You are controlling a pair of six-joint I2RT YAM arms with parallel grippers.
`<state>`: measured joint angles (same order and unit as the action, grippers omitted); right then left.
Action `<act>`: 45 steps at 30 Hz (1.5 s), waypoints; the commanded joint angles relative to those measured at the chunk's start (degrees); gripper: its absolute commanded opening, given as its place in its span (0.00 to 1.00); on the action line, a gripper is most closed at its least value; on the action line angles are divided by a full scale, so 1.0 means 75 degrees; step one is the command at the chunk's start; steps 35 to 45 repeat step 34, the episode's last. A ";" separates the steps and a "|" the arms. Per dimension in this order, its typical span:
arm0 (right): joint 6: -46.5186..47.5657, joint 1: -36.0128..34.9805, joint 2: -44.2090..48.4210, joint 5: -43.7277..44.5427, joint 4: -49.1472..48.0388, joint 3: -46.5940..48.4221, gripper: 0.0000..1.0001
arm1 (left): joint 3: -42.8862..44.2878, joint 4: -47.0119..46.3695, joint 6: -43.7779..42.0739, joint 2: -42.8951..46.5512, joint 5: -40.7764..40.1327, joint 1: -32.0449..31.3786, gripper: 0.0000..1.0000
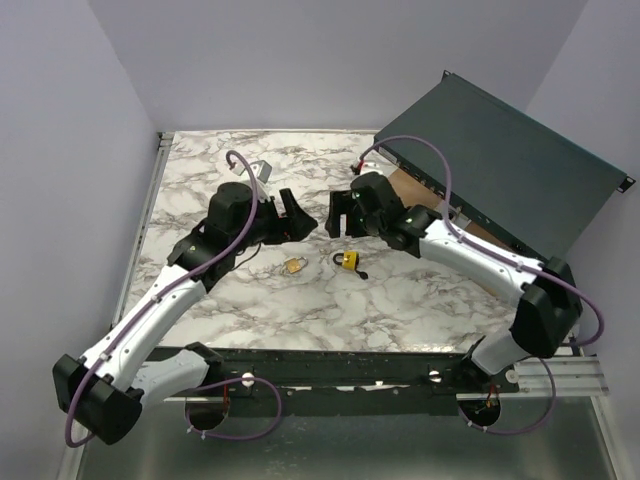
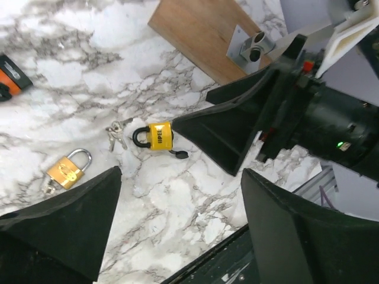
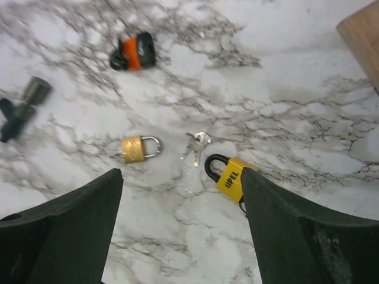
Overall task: Lock with the key
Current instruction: Reset both arms
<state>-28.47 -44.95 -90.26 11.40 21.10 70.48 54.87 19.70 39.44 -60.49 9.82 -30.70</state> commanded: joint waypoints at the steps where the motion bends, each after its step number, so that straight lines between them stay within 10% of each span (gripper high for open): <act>1: 0.0077 -0.0032 0.0830 -0.0100 0.0058 0.0435 0.86 | 0.0796 0.0980 -0.0742 0.0678 -0.0350 0.0038 0.98; 3: 0.0116 -0.0030 0.1126 -0.0172 0.0041 0.0544 1.00 | 0.1137 0.1353 -0.0934 0.0881 -0.0445 0.0038 0.98; 45: -0.0045 -0.0033 0.2593 -0.0387 -0.0436 0.0397 1.00 | 0.1766 0.2758 -0.1247 0.1740 -0.1547 0.0027 0.98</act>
